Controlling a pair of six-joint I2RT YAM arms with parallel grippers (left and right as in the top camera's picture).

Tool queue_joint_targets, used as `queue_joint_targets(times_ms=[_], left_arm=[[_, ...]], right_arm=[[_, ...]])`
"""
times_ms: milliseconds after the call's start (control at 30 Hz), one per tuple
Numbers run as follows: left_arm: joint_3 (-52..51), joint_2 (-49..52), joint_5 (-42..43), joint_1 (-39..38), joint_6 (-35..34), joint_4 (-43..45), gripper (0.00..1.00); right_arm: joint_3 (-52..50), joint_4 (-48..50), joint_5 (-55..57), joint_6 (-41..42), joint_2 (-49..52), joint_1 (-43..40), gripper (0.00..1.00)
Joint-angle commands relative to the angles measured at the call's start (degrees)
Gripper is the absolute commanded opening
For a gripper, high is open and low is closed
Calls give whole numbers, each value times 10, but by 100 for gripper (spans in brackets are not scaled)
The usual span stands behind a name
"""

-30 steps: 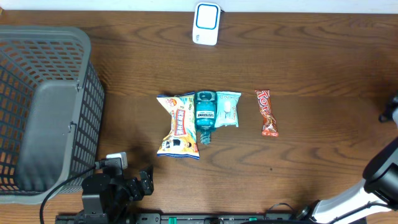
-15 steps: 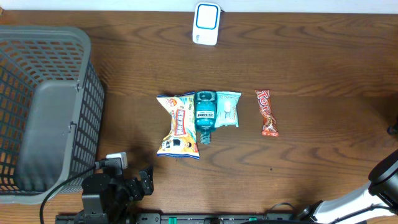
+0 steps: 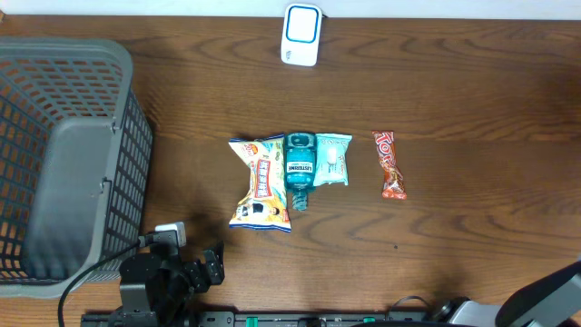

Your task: Scan the item barcode

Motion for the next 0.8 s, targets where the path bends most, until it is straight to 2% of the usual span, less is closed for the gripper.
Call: queue_joint_targets(times_ms=[0, 200, 333, 433, 633, 767], left_arm=[[2, 0, 5, -2, 3, -6, 98], [2, 0, 5, -2, 3, -6, 98], [2, 0, 5, -2, 3, -6, 98], [2, 0, 5, -2, 3, -6, 98], [2, 0, 5, -2, 3, -6, 98], [2, 0, 5, -2, 3, -6, 98]], right_arm=[[4, -2, -215, 64, -36, 45, 99], [4, -12, -243, 61, -88, 161, 99], [4, -32, -214, 17, -101, 262, 99], [4, -78, -134, -18, -100, 343, 99], [3, -208, 109, -34, -91, 502, 99], [2, -247, 218, -74, -59, 604, 99]])
